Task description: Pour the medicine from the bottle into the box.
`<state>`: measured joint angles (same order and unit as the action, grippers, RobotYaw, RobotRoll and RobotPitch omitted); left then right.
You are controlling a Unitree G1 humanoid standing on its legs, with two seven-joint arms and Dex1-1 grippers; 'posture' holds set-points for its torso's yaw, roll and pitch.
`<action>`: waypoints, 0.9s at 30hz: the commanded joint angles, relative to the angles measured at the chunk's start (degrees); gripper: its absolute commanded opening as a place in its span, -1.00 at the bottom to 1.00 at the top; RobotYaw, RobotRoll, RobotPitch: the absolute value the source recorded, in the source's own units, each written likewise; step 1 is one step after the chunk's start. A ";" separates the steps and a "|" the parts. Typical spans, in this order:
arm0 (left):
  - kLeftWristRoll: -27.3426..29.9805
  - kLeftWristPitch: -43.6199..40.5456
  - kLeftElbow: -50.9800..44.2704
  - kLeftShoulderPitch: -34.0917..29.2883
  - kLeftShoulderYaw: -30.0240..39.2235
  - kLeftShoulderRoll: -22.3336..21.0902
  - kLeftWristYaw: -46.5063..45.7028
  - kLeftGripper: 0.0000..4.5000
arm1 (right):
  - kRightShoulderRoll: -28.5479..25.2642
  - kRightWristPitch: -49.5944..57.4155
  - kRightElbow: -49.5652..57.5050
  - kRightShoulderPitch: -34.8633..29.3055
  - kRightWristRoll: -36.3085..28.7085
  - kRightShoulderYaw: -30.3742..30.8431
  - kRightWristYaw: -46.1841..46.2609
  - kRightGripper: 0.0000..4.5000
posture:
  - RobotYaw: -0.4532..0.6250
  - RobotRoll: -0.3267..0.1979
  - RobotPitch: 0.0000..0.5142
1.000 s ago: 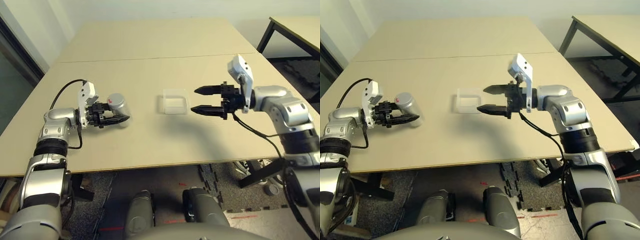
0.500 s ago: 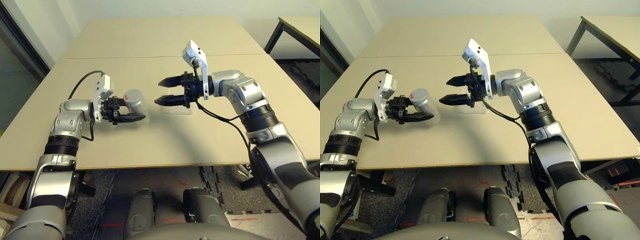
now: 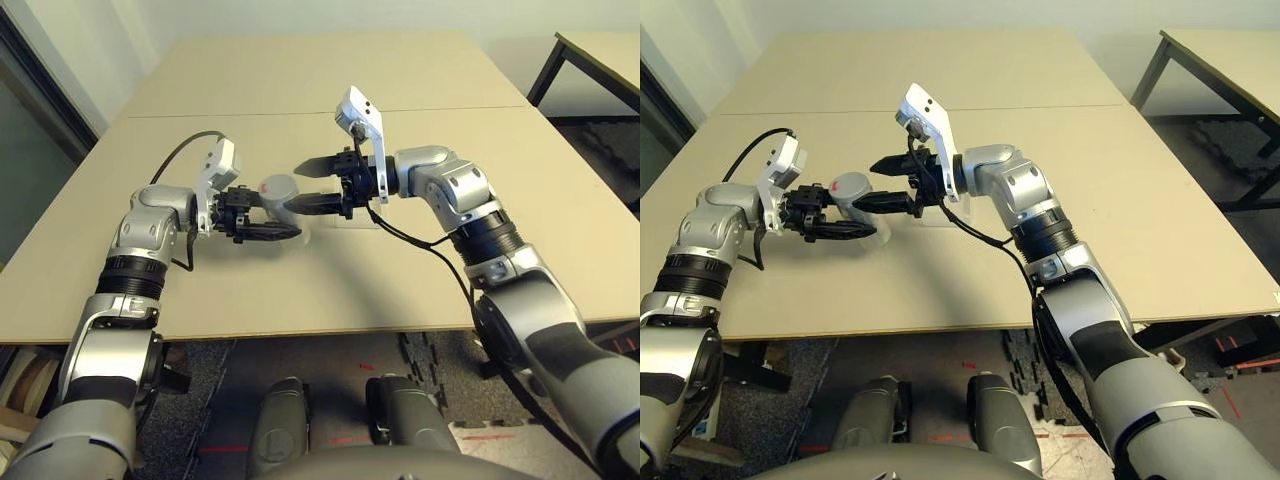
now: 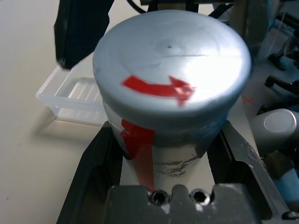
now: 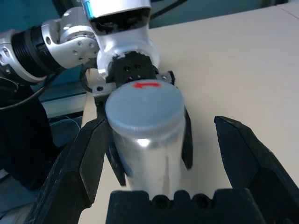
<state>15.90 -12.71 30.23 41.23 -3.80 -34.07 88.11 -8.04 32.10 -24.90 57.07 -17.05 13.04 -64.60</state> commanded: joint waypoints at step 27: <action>0.11 -1.76 -0.53 2.62 -2.42 -0.28 2.24 0.24 | 2.95 -0.96 -0.52 -0.27 -0.62 0.16 -0.20 0.12 | -0.09 0.25 -0.86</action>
<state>15.40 -13.61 31.17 42.29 -5.82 -34.26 89.59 -5.31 31.86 -24.86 57.37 -17.92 12.47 -63.98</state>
